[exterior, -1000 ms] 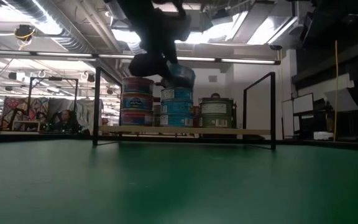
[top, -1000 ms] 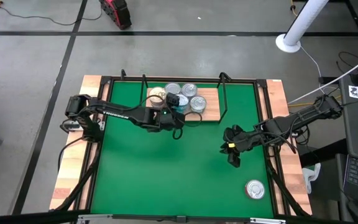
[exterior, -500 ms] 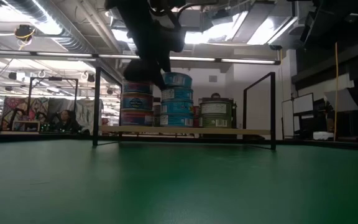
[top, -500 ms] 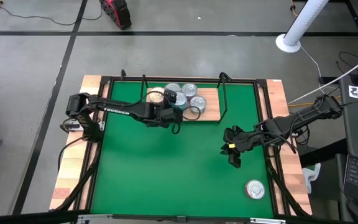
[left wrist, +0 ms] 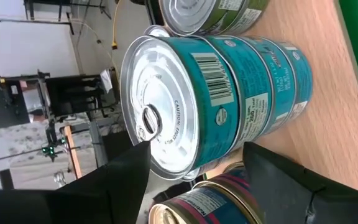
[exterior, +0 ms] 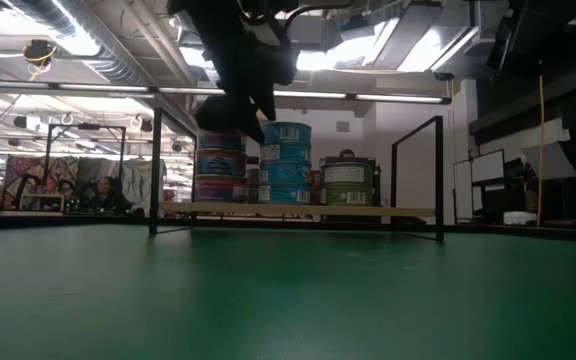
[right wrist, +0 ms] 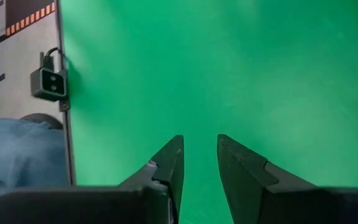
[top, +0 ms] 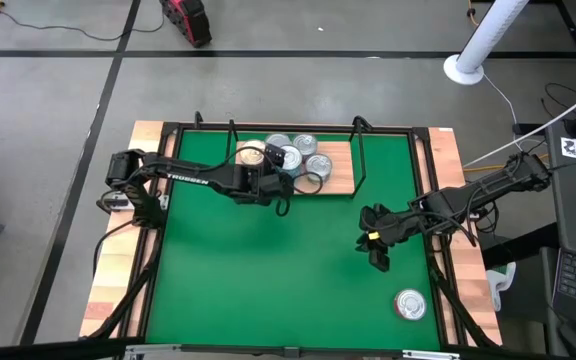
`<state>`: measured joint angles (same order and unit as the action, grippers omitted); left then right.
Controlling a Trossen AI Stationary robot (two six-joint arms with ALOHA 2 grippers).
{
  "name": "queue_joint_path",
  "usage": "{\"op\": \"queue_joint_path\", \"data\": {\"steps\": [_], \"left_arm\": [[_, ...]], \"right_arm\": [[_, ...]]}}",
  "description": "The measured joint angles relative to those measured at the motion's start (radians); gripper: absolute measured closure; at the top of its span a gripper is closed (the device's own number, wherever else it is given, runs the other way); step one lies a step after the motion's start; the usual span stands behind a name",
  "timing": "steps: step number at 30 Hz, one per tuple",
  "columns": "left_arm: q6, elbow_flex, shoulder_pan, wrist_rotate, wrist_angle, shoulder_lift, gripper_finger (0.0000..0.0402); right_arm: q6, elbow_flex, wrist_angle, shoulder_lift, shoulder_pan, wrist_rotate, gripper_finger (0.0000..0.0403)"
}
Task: Stack canned seafood by type on shelf
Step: Stack the red tuna can on top of the other red tuna cans on the shelf
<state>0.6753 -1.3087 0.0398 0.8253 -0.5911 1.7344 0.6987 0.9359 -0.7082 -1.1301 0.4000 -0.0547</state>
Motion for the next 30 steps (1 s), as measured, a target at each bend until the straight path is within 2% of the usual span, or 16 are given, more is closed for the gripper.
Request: {"op": "queue_joint_path", "data": {"steps": [6,9,13,16,22,25,30], "left_arm": [[-0.001,0.000,-0.026,0.000,-0.002,-0.021,0.0149],[-0.080,0.000,-0.061,0.000,-0.001,-0.032,0.0149],[-0.203,0.000,-0.132,-0.001,0.004,-0.033,0.0149],[-0.287,0.000,-0.186,-0.007,0.005,-0.029,0.0149],[-0.460,0.000,-0.289,-0.010,0.005,-0.026,0.0149],[-0.527,0.000,-0.332,-0.015,0.006,-0.026,0.0149],[-0.650,0.000,-0.374,-0.051,0.012,-0.026,0.0149]], "right_arm": [[-0.001,0.000,0.000,0.000,0.000,0.022,0.0306],[0.004,0.000,-0.001,0.000,0.001,0.023,0.0306],[0.042,0.000,0.001,0.000,0.060,0.021,0.0306],[0.125,0.000,0.003,0.000,0.143,0.014,0.0306],[0.366,0.000,0.004,-0.020,0.355,-0.090,0.0306],[0.481,0.000,0.008,-0.047,0.447,-0.110,0.0306],[0.565,0.000,0.048,-0.104,0.562,-0.110,0.0306]]}}
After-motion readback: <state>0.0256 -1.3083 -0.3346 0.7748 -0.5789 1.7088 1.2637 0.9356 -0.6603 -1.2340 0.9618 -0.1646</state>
